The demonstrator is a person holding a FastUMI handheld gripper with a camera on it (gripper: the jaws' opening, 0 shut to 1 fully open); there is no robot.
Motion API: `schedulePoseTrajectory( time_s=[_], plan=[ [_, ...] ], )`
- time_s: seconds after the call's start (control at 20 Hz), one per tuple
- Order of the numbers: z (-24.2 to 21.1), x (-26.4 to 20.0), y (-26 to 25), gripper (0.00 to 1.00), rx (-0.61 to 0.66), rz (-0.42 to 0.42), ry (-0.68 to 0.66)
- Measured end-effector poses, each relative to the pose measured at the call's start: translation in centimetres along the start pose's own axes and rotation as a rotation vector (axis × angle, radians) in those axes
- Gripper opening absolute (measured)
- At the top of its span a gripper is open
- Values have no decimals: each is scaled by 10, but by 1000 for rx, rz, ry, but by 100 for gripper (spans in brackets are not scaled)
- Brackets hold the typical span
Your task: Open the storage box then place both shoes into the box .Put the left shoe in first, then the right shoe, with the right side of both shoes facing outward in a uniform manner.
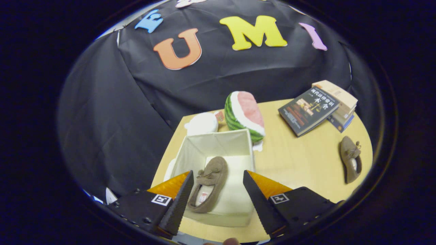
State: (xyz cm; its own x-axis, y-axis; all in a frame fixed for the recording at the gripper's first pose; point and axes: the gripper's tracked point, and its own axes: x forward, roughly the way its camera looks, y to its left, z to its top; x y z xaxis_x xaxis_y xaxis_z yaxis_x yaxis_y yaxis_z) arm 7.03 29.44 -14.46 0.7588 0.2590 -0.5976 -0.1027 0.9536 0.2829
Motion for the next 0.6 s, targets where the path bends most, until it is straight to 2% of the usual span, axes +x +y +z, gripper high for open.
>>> schedulePoseTrajectory(
  time_s=[0.15,0.35,0.6],
  plan=[
    [16,-39,-52,91,-2,-29,-56],
    [34,-86,-148,94,-32,-113,-131],
    [31,-115,-280,94,-36,-217,-143]
  ],
)
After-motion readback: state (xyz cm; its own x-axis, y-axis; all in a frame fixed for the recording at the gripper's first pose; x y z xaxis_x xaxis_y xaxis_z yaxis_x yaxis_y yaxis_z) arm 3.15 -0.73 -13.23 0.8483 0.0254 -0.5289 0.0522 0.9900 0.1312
